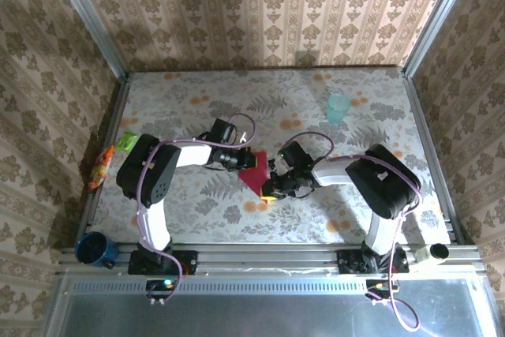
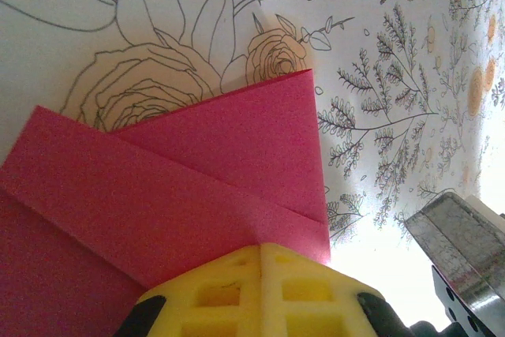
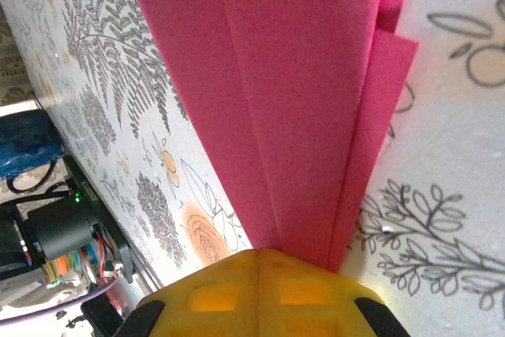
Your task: Fold a paper plane with a square sheet of paper (fold left side to right side)
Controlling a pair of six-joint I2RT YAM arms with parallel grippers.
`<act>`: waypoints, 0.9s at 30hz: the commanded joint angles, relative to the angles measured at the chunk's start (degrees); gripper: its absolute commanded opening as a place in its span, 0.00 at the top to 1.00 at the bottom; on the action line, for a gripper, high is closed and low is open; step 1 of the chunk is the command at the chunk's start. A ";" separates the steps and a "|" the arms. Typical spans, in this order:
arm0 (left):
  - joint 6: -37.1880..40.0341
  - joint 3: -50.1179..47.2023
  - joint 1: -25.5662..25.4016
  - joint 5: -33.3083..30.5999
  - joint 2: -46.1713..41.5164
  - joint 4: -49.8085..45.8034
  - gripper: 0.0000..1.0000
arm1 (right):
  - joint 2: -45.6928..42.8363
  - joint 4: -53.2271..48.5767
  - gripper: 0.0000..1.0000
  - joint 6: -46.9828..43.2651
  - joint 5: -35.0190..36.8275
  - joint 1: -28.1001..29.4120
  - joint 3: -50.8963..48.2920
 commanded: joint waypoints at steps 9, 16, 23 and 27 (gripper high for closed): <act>0.62 -1.22 0.22 -4.63 2.96 -5.62 1.00 | -1.92 1.68 1.00 2.35 -2.33 0.53 -2.45; 0.62 -1.30 0.22 -4.70 3.05 -5.67 1.00 | -1.81 -0.92 1.00 0.47 -1.31 0.58 -2.81; 0.68 -1.23 0.31 -5.00 3.30 -5.94 1.00 | -1.00 -6.67 1.00 -3.38 2.13 0.88 -2.83; 0.74 -1.28 0.31 -5.14 3.39 -6.02 1.00 | -0.61 -9.16 1.00 -5.09 4.69 1.20 -3.18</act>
